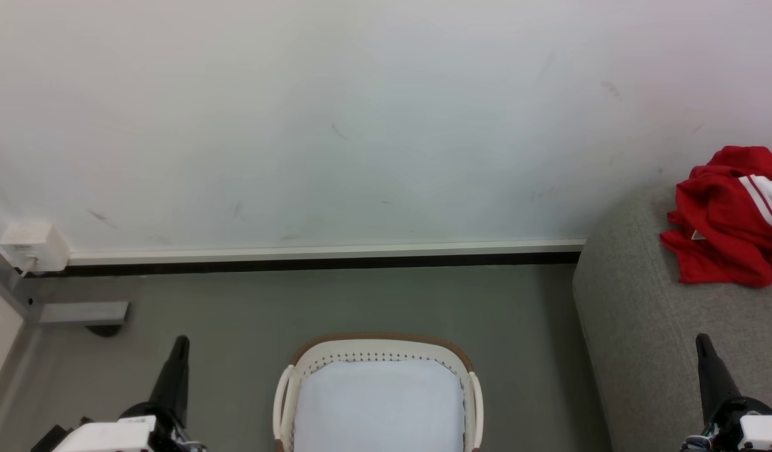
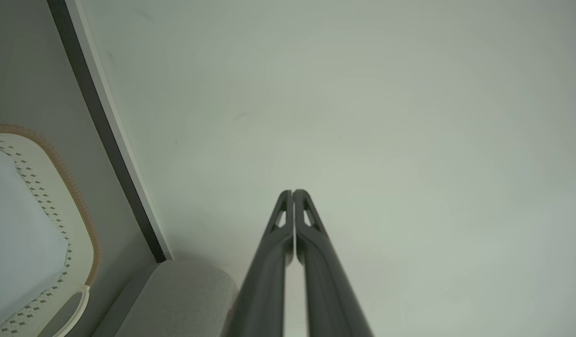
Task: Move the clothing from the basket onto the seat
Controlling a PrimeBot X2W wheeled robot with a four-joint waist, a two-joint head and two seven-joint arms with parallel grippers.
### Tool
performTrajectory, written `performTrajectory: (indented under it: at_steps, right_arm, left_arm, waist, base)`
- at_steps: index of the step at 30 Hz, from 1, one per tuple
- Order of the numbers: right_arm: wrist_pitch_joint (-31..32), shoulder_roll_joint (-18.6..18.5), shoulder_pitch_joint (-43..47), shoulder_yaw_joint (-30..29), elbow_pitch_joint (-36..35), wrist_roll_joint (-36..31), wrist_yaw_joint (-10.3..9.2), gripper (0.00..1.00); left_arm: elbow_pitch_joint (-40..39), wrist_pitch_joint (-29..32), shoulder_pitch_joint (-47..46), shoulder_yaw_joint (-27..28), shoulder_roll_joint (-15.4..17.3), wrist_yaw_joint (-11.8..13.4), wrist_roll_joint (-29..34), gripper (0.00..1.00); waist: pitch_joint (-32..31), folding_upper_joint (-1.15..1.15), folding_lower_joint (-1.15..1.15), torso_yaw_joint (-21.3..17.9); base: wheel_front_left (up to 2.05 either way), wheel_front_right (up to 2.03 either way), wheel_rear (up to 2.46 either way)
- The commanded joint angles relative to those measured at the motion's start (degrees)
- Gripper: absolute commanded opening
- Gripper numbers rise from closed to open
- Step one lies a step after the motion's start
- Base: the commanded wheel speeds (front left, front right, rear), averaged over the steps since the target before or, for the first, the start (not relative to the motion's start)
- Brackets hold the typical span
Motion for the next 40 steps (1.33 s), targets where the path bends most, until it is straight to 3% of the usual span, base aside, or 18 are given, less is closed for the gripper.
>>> performTrajectory:
  at_steps: [1, 40]
  right_arm:
    - [0.2, -0.4, -0.7, -0.2, -0.3, 0.1, -0.12, 0.0]
    - [0.2, -0.5, -0.7, -0.2, -0.3, 0.1, -0.12, 0.0]
  left_arm:
    - [-0.2, 0.2, -0.5, 0.1, 0.4, -0.3, -0.8, 0.0]
    - [-0.2, 0.2, -0.5, 0.1, 0.4, -0.3, -0.8, 0.0]
  waist:
    - [0.0, 0.0, 0.0, 0.0]
    - [0.0, 0.0, 0.0, 0.0]
  base:
    - [0.0, 0.0, 0.0]
    - [0.0, 0.0, 0.0]
